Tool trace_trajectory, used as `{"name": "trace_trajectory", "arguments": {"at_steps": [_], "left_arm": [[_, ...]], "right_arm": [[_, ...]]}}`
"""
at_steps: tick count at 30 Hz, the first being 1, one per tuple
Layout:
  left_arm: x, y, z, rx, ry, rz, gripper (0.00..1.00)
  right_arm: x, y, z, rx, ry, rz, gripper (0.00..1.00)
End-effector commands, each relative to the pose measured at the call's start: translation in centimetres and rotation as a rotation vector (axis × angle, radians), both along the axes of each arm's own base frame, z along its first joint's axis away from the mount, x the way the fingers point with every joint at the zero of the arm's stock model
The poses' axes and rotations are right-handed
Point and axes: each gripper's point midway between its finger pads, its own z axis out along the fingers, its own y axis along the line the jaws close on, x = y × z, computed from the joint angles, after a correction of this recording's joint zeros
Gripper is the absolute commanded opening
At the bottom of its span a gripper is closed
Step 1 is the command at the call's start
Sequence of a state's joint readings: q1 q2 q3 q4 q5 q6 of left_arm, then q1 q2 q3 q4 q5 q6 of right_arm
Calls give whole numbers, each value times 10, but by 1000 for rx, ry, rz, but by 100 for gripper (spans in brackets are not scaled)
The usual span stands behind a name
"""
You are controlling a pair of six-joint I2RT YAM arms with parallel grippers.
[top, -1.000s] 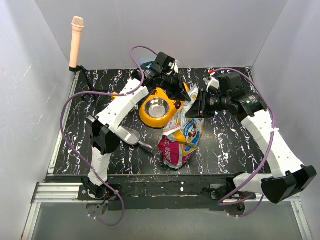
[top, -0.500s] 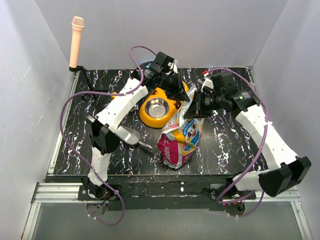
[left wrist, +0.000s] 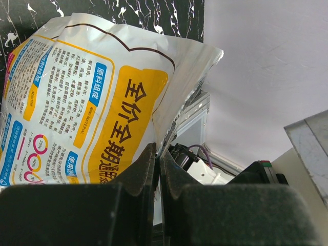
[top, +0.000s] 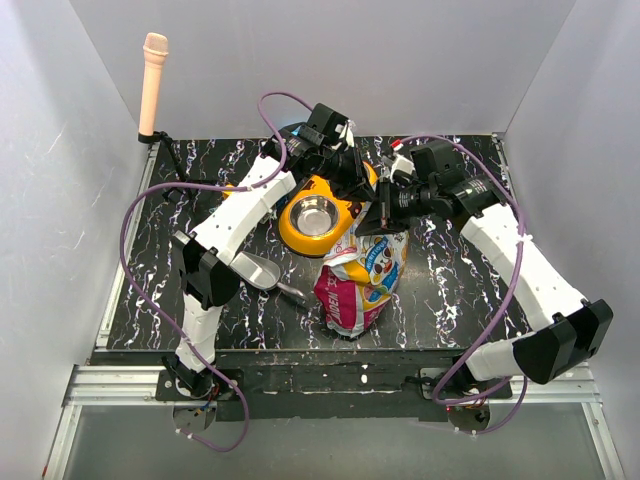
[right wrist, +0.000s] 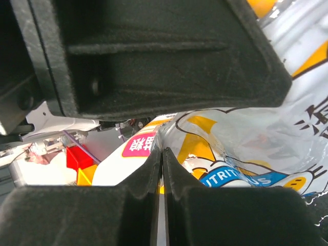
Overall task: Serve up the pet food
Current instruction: Open the pet food bag at the center of the board.
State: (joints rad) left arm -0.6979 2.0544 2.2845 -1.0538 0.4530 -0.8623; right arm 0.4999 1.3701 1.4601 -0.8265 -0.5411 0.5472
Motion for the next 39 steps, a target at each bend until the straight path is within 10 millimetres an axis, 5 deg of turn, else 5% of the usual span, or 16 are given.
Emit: {"name": "trace_trajectory", "arguments": {"at_steps": [1,4,7,11,13,17,21,27,31,33,34,35,37,39], "left_arm": [[-7,-19,94,-254,-177,-61,0],[-7,-20,94,-255,-177,-60,0],[-6,-18,95,-249,-184,-56,0],[-7,-19,94,-249,-183,-59,0],[-7,-18,94,-248,-182,-59,0],[-7,-18,95,-245,-184,-54,0],[-5,-17,92,-226,-187,-42,0],[-2,-15,92,-213,-195,-32,0],[-1,-13,90,-195,-204,-24,0],[1,-8,88,-174,-219,-12,2],[0,-6,87,-160,-224,-15,10],[-1,-2,83,-136,-225,-13,18],[-5,8,79,-86,-251,-22,44],[-8,24,70,-3,-274,-21,54]], "right_arm": [[-5,0,-14,-84,15,7,7],[-4,-11,-23,-202,13,-40,6],[-7,-27,-33,-356,-20,-92,24],[-11,-38,-41,-418,-20,-111,28],[-12,-35,-40,-408,-25,-99,24],[-5,-35,-41,-421,-30,-134,1],[2,-61,-50,-627,-41,-238,1],[12,-103,-36,-934,-235,-369,1],[7,-96,-39,-847,-218,-372,1],[2,-77,-38,-621,-149,-339,1],[5,-64,-42,-488,-156,-335,1],[5,-47,-23,-288,-187,-309,1],[5,-44,-16,-200,-188,-305,1],[2,-38,-16,-193,-167,-262,1]]}}
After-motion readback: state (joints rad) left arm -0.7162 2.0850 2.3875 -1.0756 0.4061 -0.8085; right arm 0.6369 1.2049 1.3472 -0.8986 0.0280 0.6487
